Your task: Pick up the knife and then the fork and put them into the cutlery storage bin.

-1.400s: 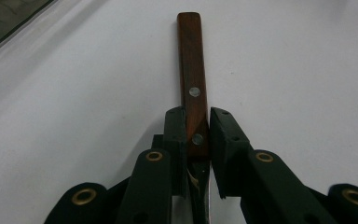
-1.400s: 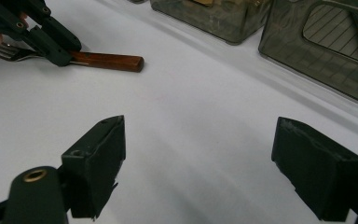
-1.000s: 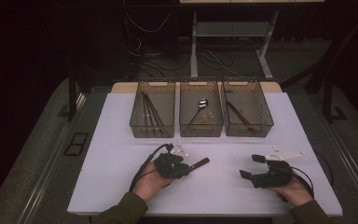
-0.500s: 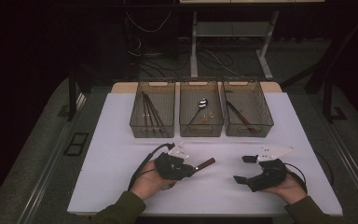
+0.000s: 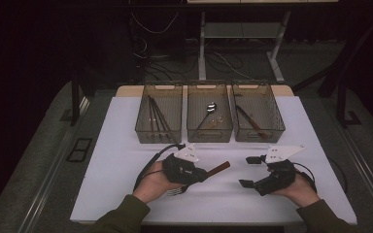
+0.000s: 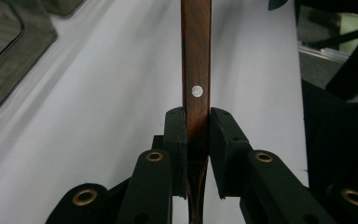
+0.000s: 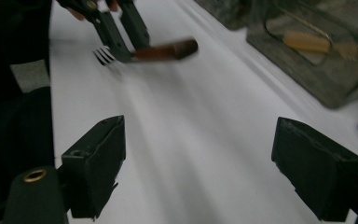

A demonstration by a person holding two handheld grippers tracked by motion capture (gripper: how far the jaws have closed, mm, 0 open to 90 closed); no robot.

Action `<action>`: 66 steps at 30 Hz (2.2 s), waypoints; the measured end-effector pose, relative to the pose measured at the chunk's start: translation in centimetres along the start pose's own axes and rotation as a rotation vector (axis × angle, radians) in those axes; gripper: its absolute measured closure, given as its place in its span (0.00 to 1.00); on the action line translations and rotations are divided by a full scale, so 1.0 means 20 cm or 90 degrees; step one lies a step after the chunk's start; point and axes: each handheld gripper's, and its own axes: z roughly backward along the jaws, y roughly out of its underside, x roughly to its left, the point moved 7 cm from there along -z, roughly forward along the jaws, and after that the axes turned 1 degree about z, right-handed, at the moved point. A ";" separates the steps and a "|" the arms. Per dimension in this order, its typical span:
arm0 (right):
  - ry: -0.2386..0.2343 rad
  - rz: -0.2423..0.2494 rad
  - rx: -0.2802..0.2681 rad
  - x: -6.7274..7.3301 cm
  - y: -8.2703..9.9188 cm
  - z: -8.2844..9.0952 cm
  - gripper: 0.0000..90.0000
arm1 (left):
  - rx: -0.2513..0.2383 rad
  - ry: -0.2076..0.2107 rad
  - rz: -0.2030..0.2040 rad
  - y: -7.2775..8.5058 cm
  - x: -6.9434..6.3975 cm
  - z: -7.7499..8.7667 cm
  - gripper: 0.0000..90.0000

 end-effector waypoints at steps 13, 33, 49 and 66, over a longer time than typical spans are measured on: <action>-0.110 0.089 0.065 0.11 -0.14 -0.13 0.36 | 0.040 0.064 -0.086 -0.13 -0.08 -0.05 0.86; -0.187 0.141 0.111 0.16 -0.11 -0.15 0.84 | 0.053 0.092 -0.130 -0.14 -0.13 -0.06 0.86; -0.140 0.088 0.095 0.07 -0.09 -0.08 0.84 | -0.044 0.024 -0.057 -0.02 -0.03 0.03 0.47; -0.037 0.007 0.061 -0.10 -0.08 0.05 0.84 | -0.140 -0.143 0.085 0.31 0.11 0.26 0.19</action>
